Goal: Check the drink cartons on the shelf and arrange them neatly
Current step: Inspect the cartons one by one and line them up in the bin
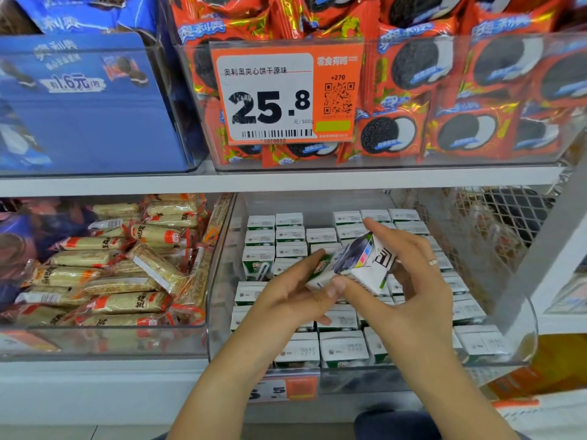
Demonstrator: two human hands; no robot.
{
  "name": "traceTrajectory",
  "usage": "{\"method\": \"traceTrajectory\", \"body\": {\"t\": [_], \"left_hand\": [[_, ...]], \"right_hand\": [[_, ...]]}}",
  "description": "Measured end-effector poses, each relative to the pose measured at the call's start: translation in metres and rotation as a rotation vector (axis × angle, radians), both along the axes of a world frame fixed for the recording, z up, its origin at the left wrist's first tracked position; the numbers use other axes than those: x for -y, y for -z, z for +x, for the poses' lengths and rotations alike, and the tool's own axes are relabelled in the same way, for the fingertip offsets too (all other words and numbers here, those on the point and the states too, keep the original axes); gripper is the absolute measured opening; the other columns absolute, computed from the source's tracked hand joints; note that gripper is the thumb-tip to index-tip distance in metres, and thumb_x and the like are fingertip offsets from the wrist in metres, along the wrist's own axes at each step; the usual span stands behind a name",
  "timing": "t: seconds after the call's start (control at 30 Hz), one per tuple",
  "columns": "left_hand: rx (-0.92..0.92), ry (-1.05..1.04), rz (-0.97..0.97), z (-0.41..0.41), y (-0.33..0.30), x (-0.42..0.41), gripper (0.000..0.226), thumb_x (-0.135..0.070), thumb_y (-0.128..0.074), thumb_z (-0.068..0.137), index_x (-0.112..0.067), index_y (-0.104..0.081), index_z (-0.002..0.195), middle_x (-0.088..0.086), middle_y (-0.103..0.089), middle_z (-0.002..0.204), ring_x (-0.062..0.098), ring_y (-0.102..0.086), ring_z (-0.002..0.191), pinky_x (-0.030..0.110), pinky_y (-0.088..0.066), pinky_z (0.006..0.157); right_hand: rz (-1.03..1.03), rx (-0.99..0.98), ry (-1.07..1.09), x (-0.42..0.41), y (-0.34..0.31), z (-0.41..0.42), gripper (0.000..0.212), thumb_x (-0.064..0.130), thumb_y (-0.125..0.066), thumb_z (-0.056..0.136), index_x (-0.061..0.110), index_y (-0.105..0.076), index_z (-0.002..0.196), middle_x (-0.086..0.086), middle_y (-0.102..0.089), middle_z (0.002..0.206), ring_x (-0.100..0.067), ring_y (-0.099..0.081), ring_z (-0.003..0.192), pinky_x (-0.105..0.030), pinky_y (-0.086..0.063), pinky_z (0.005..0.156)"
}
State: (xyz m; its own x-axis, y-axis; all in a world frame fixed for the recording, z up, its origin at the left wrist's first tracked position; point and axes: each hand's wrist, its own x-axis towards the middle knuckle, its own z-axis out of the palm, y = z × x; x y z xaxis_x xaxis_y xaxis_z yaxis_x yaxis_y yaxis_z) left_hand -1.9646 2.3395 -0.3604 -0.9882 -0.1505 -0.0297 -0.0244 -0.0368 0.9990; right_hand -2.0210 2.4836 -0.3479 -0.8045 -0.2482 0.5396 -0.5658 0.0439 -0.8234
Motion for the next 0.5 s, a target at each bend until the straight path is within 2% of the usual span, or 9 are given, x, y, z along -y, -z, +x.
{"method": "traceTrajectory", "body": {"t": [0.1,0.2,0.3,0.37,0.4,0.5], "left_hand": [[-0.026,-0.037,-0.032,0.002,0.0,0.005,0.063,-0.027,-0.076,0.069,-0.036,-0.054,0.128,-0.013,-0.068,0.116,0.005,-0.067,0.096,0.02,-0.053,0.072],[-0.064,-0.053,-0.204,0.003,-0.002,0.006,0.058,-0.015,-0.081,0.075,-0.042,-0.057,0.121,-0.016,-0.068,0.112,0.004,-0.065,0.097,0.021,-0.054,0.076],[-0.145,-0.127,-0.369,0.003,-0.003,0.003,0.036,-0.035,-0.069,0.08,-0.043,-0.058,0.114,-0.025,-0.065,0.11,-0.001,-0.062,0.096,0.016,-0.052,0.075],[-0.185,-0.132,-0.33,0.004,-0.004,0.0,0.034,-0.046,-0.06,0.082,-0.039,-0.058,0.115,-0.025,-0.064,0.114,-0.002,-0.061,0.103,0.019,-0.052,0.081],[-0.201,-0.139,-0.28,0.003,-0.005,-0.001,0.034,-0.048,-0.059,0.083,-0.036,-0.06,0.114,-0.023,-0.065,0.114,-0.001,-0.062,0.104,0.021,-0.053,0.083],[-0.23,-0.21,-0.064,0.003,-0.009,0.001,0.031,-0.041,-0.06,0.083,-0.021,-0.066,0.106,-0.01,-0.072,0.102,0.006,-0.068,0.093,0.019,-0.055,0.075]], "right_hand": [[-0.14,0.282,-0.015,-0.001,-0.004,-0.006,0.053,0.051,-0.08,0.06,0.038,-0.063,0.108,0.003,-0.065,0.107,-0.004,-0.063,0.094,-0.018,-0.051,0.077],[-0.228,0.55,-0.044,-0.004,-0.004,-0.015,0.058,0.055,-0.07,0.054,0.02,-0.067,0.1,-0.004,-0.072,0.094,-0.012,-0.068,0.085,-0.02,-0.053,0.068],[-0.249,0.711,-0.122,-0.004,-0.003,-0.02,0.056,0.056,-0.069,0.053,0.013,-0.068,0.087,-0.001,-0.074,0.077,-0.016,-0.071,0.077,-0.019,-0.055,0.063],[-0.218,0.776,-0.152,-0.004,0.0,-0.021,0.053,0.06,-0.069,0.051,0.016,-0.069,0.08,0.001,-0.071,0.067,-0.02,-0.072,0.071,-0.024,-0.057,0.061],[-0.173,0.79,-0.175,-0.003,0.002,-0.022,0.05,0.063,-0.067,0.051,0.021,-0.071,0.077,-0.001,-0.072,0.069,-0.022,-0.072,0.07,-0.027,-0.058,0.061],[0.035,0.768,-0.311,0.0,0.003,-0.018,0.049,0.072,-0.054,0.056,0.031,-0.076,0.074,-0.007,-0.075,0.078,-0.022,-0.073,0.072,-0.024,-0.057,0.06]]}}
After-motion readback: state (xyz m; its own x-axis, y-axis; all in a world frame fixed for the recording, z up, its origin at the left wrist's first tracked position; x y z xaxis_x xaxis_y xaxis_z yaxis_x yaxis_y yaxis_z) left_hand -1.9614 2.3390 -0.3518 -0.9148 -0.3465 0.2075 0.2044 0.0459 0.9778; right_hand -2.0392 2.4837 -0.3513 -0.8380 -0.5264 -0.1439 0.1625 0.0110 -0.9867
